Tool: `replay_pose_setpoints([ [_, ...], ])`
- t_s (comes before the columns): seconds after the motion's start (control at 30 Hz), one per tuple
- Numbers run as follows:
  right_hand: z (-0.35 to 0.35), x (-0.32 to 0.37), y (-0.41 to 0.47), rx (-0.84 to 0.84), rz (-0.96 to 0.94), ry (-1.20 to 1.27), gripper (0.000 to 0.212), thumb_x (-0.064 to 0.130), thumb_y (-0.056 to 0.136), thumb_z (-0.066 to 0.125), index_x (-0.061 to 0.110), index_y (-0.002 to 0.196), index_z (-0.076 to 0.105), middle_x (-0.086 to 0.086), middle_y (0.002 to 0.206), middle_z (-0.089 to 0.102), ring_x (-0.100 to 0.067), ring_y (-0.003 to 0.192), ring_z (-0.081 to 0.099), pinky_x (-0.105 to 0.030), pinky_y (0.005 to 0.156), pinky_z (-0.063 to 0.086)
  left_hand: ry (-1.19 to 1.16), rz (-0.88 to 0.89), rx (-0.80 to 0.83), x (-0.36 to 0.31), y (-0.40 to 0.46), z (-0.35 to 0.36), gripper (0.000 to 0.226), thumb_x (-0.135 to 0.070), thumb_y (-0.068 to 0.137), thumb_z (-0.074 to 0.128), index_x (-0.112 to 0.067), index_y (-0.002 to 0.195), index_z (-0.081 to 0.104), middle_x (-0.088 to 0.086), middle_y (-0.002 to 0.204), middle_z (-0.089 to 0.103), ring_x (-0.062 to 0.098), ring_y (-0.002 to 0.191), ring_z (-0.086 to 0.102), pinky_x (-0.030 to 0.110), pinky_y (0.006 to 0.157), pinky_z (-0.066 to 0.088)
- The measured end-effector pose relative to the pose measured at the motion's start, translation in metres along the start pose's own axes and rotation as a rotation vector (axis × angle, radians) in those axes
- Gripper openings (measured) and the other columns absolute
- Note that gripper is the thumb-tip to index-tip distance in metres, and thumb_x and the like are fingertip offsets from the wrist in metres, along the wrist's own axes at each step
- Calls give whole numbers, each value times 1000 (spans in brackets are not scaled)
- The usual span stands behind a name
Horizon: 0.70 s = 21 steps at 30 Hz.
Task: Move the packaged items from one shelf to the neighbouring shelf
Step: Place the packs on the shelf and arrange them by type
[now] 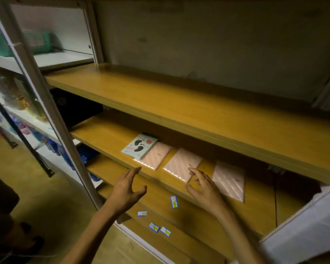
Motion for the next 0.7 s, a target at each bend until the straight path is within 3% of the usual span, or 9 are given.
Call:
replay_pose_setpoints([
  [0.1,4,0,18,-36,48,-15,50,37,89,59,36,135,41,13,124,48,-6,116,43,-30,95,41,-7,41,21,11,28,-3,71,-43,82,66,-22,143,36,2,143,45,16,128,42,30,101,39],
  [0.23,18,3,39,-99,78,-1,49,34,88,61,34,134,43,12,131,48,-5,118,44,-26,92,39,6,83,73,34,73,-11,84,-64,71,46,-22,143,38,4,142,46,19,128,42,34,100,41],
  [0.37,33,8,59,-188,133,-36,50,28,88,63,25,135,46,5,134,51,-9,122,45,-21,94,34,14,156,88,55,116,-21,75,-60,72,51,-23,137,45,2,137,51,20,123,42,36,97,42],
  [0.5,54,6,68,-328,285,-244,63,52,81,56,24,136,44,0,134,53,-22,124,44,-32,99,36,108,174,83,81,154,-28,84,-70,71,51,-18,136,45,6,133,52,25,117,44,39,91,43],
  [0.6,63,5,65,-404,451,-433,78,66,80,52,21,141,37,-3,139,47,-25,127,40,-35,101,34,173,116,90,97,169,-23,88,-70,72,61,-19,140,37,7,141,44,26,126,37,40,99,38],
  [0.7,79,12,60,-459,591,-491,93,77,75,48,18,145,30,-6,146,41,-27,133,34,-38,107,29,216,79,162,111,178,-14,104,-81,66,55,-16,144,31,10,146,39,30,134,31,46,108,30],
])
Point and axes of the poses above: each hand's wrist, its own y-axis towards the middle knuckle, its own z-axis out of the palm, x = y × z, the point moved 2 cm from there along y, towards the middle knuckle
